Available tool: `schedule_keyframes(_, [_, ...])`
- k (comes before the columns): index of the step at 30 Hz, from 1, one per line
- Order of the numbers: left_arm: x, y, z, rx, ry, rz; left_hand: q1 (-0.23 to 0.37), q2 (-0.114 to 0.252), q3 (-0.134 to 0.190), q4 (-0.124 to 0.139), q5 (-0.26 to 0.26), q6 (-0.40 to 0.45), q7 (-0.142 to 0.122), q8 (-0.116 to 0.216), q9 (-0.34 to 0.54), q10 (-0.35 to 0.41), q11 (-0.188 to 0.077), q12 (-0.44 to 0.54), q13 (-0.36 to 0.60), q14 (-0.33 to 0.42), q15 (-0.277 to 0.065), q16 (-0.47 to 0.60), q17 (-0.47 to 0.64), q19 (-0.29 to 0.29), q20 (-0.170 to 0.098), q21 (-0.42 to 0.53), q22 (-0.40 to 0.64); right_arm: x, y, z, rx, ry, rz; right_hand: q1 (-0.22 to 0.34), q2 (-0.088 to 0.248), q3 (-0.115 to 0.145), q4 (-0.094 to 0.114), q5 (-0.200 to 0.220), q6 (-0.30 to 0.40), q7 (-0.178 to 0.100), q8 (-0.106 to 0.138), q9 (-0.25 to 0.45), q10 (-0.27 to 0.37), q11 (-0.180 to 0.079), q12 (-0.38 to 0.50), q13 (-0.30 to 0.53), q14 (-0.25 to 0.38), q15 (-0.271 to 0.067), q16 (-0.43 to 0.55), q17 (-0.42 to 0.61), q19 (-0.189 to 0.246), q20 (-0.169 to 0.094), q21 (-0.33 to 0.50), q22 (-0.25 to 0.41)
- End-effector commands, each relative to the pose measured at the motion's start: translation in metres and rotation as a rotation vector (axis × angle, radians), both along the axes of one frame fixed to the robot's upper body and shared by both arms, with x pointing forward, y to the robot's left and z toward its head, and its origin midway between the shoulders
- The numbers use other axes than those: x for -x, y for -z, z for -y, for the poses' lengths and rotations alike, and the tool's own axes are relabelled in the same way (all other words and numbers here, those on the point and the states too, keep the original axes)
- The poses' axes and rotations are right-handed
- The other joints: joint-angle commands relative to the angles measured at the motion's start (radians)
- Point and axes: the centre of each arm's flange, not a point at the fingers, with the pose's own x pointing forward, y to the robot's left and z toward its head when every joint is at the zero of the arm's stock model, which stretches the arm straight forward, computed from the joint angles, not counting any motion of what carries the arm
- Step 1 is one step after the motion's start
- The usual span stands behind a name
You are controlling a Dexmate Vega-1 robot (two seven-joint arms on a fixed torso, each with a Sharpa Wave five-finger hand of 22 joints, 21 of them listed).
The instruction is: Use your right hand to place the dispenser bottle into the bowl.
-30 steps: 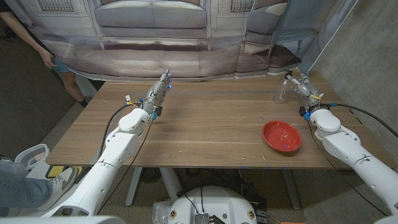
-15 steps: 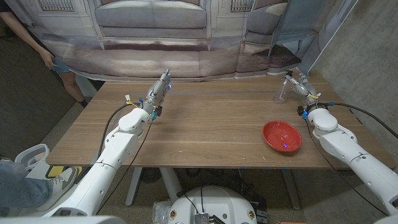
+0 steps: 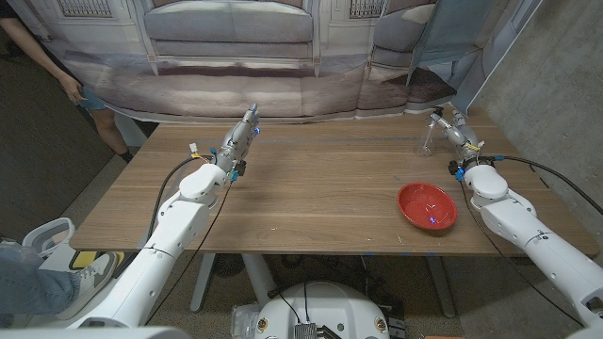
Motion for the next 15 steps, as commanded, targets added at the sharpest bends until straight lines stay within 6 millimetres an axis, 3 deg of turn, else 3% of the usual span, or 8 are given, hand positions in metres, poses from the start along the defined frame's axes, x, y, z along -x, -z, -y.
schedule_keyframes(1, [0.004, 0.003, -0.003, 0.004, -0.009, -0.003, 0.007, 0.004, -0.007, -0.001, 0.002, -0.001, 0.001, -0.001, 0.003, 0.002, -0.004, 0.004, 0.004, 0.002, 0.003, 0.001, 0.002, -0.003, 0.005, -0.002, 0.003, -0.009, 0.000, -0.007, 0.001, -0.008, 0.008, 0.008, 0.002, -0.008, -0.003, 0.006, -0.076, -0.001, 0.006, 0.004, -0.008, -0.001, 0.004, 0.002, -0.006, -0.003, 0.004, 0.003, -0.005, 0.000, -0.003, 0.002])
schedule_keyframes(15, [0.006, 0.004, -0.005, 0.007, -0.016, -0.009, 0.008, 0.006, -0.010, -0.001, 0.002, 0.001, 0.001, -0.001, 0.003, 0.001, -0.003, 0.003, 0.004, 0.002, 0.003, 0.000, 0.002, -0.003, 0.006, -0.002, 0.003, -0.019, -0.005, -0.008, 0.018, -0.015, -0.010, 0.011, 0.005, -0.015, 0.000, 0.011, -0.066, -0.002, 0.012, 0.004, 0.010, -0.004, 0.016, 0.002, 0.013, -0.009, 0.014, 0.003, 0.008, -0.002, 0.005, 0.002])
